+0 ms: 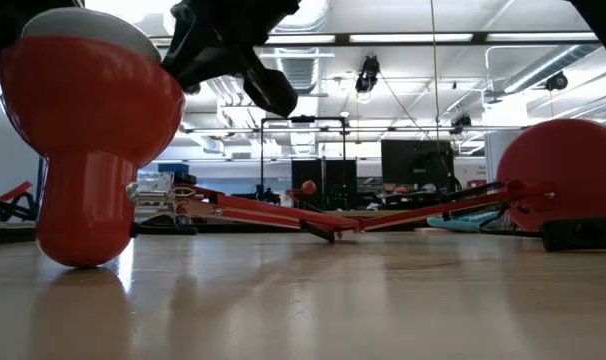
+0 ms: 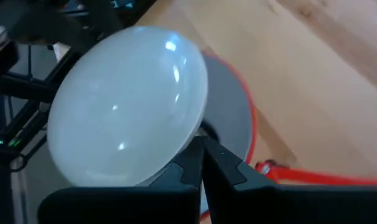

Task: Screw lightbulb
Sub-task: Insert the lightbulb into the orange desk lamp

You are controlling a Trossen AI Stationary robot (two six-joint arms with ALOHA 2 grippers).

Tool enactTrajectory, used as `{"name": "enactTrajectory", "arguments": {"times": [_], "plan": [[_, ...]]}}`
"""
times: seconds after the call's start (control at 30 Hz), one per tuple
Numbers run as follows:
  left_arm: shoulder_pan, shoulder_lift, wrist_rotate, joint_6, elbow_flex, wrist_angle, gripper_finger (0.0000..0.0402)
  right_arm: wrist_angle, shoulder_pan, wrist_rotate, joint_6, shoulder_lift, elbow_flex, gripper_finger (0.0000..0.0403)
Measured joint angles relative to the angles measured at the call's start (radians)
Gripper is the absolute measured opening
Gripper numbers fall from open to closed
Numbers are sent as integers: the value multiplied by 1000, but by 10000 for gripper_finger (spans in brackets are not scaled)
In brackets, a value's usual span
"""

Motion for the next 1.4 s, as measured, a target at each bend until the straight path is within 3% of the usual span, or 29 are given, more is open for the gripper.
{"name": "enactTrajectory", "arguments": {"times": [0.27, 0.47, 0.57, 0.73, 0.9, 1.07, 1.4], "plan": [[58, -7, -13, 85, -8, -13, 0, -125, 32, -5, 83, -37, 1, 0], [63, -39, 10, 83, 72, -252, 0, -228, 24, 31, 54, -71, 2, 0], [55, -53, 56, 79, 130, -316, 0, -200, -11, 56, 5, -71, 2, 0], [15, -37, 118, 47, 190, -316, 0, -93, -81, 63, -65, -51, 2, 0], [-37, 12, 97, -36, 200, -246, 0, -38, -115, 61, -122, -32, 2, 0], [-38, 67, 77, -27, 191, -153, 0, 34, -108, 41, -169, -20, 2, 0], [-34, 87, 55, -6, 180, -185, 0, 47, -82, 31, -169, -19, 1, 0]]}}
